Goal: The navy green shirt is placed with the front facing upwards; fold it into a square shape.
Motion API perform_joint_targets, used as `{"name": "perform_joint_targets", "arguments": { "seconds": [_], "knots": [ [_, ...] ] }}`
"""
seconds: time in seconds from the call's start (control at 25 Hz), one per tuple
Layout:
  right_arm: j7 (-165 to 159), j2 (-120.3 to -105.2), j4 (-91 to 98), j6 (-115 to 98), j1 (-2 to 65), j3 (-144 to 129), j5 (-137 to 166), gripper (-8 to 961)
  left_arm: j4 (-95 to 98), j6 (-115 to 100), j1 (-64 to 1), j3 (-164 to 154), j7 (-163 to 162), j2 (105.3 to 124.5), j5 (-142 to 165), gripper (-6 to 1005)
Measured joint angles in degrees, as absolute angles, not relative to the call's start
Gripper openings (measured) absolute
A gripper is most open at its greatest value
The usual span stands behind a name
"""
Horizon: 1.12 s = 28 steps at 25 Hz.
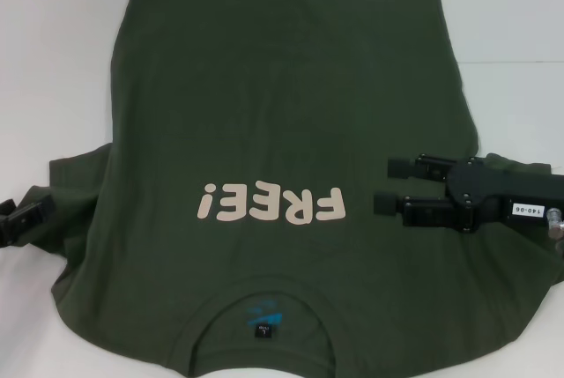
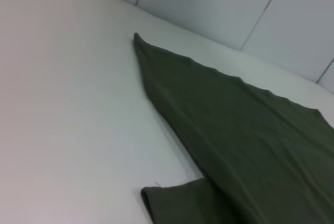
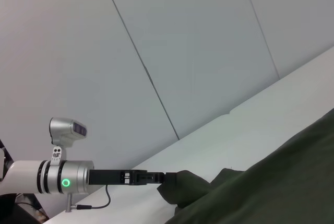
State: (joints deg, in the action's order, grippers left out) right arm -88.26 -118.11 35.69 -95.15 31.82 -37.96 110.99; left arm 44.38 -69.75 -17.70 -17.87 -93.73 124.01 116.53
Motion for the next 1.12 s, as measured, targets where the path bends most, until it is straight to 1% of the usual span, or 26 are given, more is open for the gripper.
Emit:
{"name": "perform_joint_targets", "arguments": {
  "seconds": [0.16, 0.4, 0.6, 0.84, 0.96, 1.12],
  "knots": [
    [-88.18, -118.17, 35.68, -95.15, 31.88, -37.81, 110.52, 888, 44.56, -69.48, -17.85, -18.02, -94.02, 124.01, 116.96, 804],
    [-88.14, -118.21, 35.69, -95.16, 31.84, -37.79, 110.22, 889, 44.79, -68.62, -17.94, -18.03, -94.17, 123.97, 117.17, 591],
    [-88.14, -118.41, 35.68, -95.16, 31.81, -37.79, 110.2, 888, 44.87, -68.18, -18.02, -18.02, -94.15, 123.92, 117.2, 355],
    [-88.04, -118.64, 35.68, -95.11, 31.81, -37.52, 110.2, 889, 44.91, -67.59, -18.13, -18.58, -94.09, 123.9, 117.35, 155],
    [-88.01, -118.81, 35.68, -95.09, 31.82, -37.21, 110.2, 888, 45.01, -67.52, -18.34, -18.86, -94.11, 123.83, 117.46, 2],
    [-87.99, -119.04, 35.44, -95.06, 31.85, -36.74, 110.16, 884, 45.79, -66.98, -18.9, -18.74, -94.13, 123.67, 118.13, 2]
  ]
}}
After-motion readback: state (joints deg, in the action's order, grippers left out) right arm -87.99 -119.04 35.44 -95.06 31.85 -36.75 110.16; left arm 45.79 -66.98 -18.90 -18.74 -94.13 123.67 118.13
